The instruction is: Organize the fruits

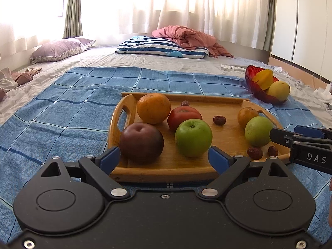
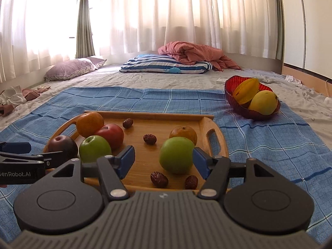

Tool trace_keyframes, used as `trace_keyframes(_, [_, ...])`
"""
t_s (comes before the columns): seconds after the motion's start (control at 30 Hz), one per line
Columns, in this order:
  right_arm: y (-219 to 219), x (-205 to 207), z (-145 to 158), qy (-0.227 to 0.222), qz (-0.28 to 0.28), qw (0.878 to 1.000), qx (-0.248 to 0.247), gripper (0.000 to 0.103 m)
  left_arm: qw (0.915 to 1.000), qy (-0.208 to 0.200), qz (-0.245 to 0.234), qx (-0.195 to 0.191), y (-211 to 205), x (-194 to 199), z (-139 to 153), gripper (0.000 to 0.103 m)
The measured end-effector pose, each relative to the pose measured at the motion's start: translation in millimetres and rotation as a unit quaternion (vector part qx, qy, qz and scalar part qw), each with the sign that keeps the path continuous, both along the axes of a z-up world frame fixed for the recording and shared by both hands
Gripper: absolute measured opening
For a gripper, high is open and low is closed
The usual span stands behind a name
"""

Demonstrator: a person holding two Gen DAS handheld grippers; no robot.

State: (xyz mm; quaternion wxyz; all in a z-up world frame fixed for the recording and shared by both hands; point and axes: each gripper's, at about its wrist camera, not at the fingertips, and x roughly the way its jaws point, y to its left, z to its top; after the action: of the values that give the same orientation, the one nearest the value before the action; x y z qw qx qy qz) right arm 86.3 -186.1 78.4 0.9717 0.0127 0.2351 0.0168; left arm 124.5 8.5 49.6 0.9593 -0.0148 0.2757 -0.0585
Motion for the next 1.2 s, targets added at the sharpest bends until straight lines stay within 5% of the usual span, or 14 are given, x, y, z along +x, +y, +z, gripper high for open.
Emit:
trace_keyframes(0.77, [8, -23, -59, 0.044, -0.005, 0.999, -0.024, 0.081, 0.9980, 0.049, 0.010, 0.038, -11, -2, -57, 0.092])
trace_keyframes(1.2, [17, -22, -73, 0.050, 0.005, 0.998, -0.039, 0.093, 0.9985, 0.037, 0.002, 0.040, -14, -1, -70, 0.102])
